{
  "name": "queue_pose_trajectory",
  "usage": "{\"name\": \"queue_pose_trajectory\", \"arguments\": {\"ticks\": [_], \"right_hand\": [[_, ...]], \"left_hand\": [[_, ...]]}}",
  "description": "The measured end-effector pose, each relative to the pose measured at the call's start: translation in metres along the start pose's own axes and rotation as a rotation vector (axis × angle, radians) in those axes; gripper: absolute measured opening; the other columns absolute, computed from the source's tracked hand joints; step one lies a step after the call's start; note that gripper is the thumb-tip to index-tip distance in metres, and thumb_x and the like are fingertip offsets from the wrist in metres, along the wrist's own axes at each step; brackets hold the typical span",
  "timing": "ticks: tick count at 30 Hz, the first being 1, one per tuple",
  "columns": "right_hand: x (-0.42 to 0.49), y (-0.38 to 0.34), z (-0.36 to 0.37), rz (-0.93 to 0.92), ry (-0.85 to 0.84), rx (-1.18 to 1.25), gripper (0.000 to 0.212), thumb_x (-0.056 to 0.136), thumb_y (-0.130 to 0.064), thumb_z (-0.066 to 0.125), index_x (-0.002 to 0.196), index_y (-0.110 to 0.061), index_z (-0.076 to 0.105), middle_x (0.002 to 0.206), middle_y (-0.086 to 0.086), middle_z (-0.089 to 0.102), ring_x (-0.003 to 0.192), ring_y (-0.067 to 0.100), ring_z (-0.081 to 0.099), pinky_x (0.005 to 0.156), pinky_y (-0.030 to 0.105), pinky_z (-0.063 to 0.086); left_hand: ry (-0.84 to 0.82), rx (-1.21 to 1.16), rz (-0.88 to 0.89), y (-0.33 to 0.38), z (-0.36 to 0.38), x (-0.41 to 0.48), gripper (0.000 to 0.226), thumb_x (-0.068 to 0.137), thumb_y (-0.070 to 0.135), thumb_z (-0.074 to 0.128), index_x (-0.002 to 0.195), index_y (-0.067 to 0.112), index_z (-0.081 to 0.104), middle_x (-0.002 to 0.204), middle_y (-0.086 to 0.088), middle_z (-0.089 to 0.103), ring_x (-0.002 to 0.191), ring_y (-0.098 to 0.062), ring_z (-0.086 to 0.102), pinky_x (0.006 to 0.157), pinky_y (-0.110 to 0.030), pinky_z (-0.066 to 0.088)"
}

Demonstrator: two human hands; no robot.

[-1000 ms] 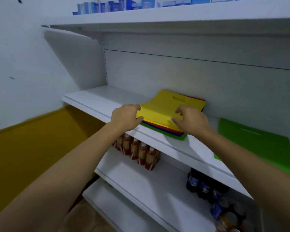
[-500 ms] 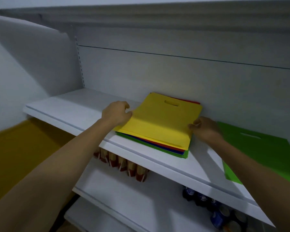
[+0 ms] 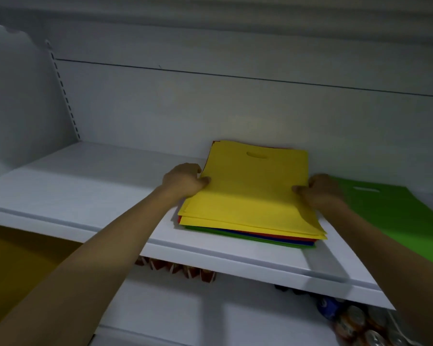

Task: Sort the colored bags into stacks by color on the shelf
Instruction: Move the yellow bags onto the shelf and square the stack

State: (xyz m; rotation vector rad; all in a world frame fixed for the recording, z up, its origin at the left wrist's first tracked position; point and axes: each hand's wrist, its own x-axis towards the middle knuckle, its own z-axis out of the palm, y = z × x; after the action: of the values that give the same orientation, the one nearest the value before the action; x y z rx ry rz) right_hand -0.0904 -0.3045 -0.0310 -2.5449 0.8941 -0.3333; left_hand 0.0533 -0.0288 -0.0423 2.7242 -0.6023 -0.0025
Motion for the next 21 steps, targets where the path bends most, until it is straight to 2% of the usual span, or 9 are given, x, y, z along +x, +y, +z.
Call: {"name": "queue_pose_trajectory", "arguments": {"ticks": [4, 6, 10, 12, 14, 16, 17, 19, 21], "right_hand": [[-0.014, -0.010, -0.009, -0.059, 0.151, -0.477, 0.026, 0.101, -0.038, 0.040, 0.098, -0.021, 0.059, 0.097, 0.007, 0.063, 0.088, 0.026, 0.060, 0.066, 0.027, 0.039], [-0.017, -0.012, -0.014, -0.119, 0.195, -0.476, 0.027, 0.103, -0.036, 0.035, 0.104, -0.021, 0.058, 0.091, 0.005, 0.060, 0.080, 0.024, 0.057, 0.064, 0.027, 0.039], [-0.020, -0.013, -0.030, -0.177, 0.265, 0.280, 0.016, 0.099, -0.022, 0.051, 0.105, -0.015, 0.064, 0.094, 0.006, 0.061, 0.073, 0.018, 0.054, 0.063, 0.025, 0.039], [-0.031, -0.009, -0.043, -0.144, 0.293, 0.651, 0.007, 0.096, -0.015, 0.057, 0.097, -0.013, 0.063, 0.085, 0.004, 0.062, 0.063, 0.008, 0.058, 0.059, 0.021, 0.045], [-0.043, 0.003, -0.058, -0.095, 0.317, 0.846, 0.003, 0.094, -0.012, 0.059, 0.094, -0.011, 0.062, 0.079, 0.000, 0.061, 0.059, 0.003, 0.058, 0.059, 0.019, 0.047], [-0.055, 0.025, -0.074, -0.042, 0.329, 0.936, 0.005, 0.094, -0.015, 0.060, 0.092, -0.012, 0.063, 0.084, 0.004, 0.063, 0.068, 0.015, 0.059, 0.069, 0.028, 0.050], [-0.060, 0.038, -0.082, -0.017, 0.325, 0.971, 0.007, 0.094, -0.017, 0.060, 0.090, -0.014, 0.064, 0.086, 0.006, 0.064, 0.069, 0.019, 0.059, 0.070, 0.031, 0.051], [-0.074, 0.067, -0.097, 0.021, 0.323, 1.020, 0.010, 0.095, -0.018, 0.058, 0.087, -0.019, 0.064, 0.086, 0.005, 0.066, 0.068, 0.018, 0.062, 0.065, 0.029, 0.055], [-0.089, 0.099, -0.113, 0.055, 0.359, 0.999, 0.008, 0.095, -0.019, 0.058, 0.090, -0.016, 0.064, 0.086, 0.003, 0.066, 0.068, 0.016, 0.062, 0.063, 0.029, 0.054]], "left_hand": [[0.037, -0.023, 0.073, 0.004, -0.004, 0.009, 0.066, 0.094, 0.053, 0.047, 0.148, 0.020, 0.028, 0.150, -0.007, 0.034, 0.136, -0.028, 0.032, 0.106, -0.041, 0.035], [0.101, 0.031, 0.162, 0.010, -0.004, 0.009, 0.075, 0.095, 0.055, 0.043, 0.152, 0.016, 0.015, 0.158, -0.008, 0.020, 0.144, -0.027, 0.018, 0.112, -0.042, 0.025], [0.099, -0.141, 0.235, 0.034, -0.002, 0.009, 0.093, 0.091, 0.063, 0.038, 0.152, 0.011, -0.009, 0.161, -0.006, -0.009, 0.148, -0.021, -0.009, 0.120, -0.038, 0.002], [0.043, -0.388, 0.186, 0.050, -0.002, 0.006, 0.100, 0.088, 0.064, 0.045, 0.151, 0.012, -0.013, 0.161, -0.003, -0.012, 0.148, -0.018, -0.011, 0.120, -0.037, 0.003], [-0.021, -0.612, 0.149, 0.068, -0.003, 0.003, 0.106, 0.085, 0.062, 0.054, 0.151, 0.016, -0.015, 0.161, 0.001, -0.006, 0.149, -0.019, 0.000, 0.119, -0.036, 0.014], [-0.086, -0.795, 0.133, 0.090, -0.004, -0.003, 0.106, 0.083, 0.058, 0.061, 0.153, 0.021, -0.009, 0.159, 0.003, 0.016, 0.144, -0.019, 0.024, 0.109, -0.031, 0.031], [-0.108, -0.858, 0.139, 0.102, -0.003, -0.007, 0.098, 0.083, 0.054, 0.064, 0.154, 0.022, 0.003, 0.153, 0.004, 0.031, 0.136, -0.017, 0.037, 0.100, -0.028, 0.038], [-0.175, -0.942, 0.188, 0.129, 0.001, -0.016, 0.063, 0.085, 0.045, 0.067, 0.139, 0.025, 0.040, 0.129, 0.008, 0.054, 0.107, -0.009, 0.057, 0.082, -0.021, 0.045], [-0.269, -0.979, 0.265, 0.159, 0.009, -0.027, 0.036, 0.086, 0.041, 0.068, 0.118, 0.028, 0.057, 0.117, 0.009, 0.064, 0.088, -0.002, 0.062, 0.071, -0.019, 0.047]]}}
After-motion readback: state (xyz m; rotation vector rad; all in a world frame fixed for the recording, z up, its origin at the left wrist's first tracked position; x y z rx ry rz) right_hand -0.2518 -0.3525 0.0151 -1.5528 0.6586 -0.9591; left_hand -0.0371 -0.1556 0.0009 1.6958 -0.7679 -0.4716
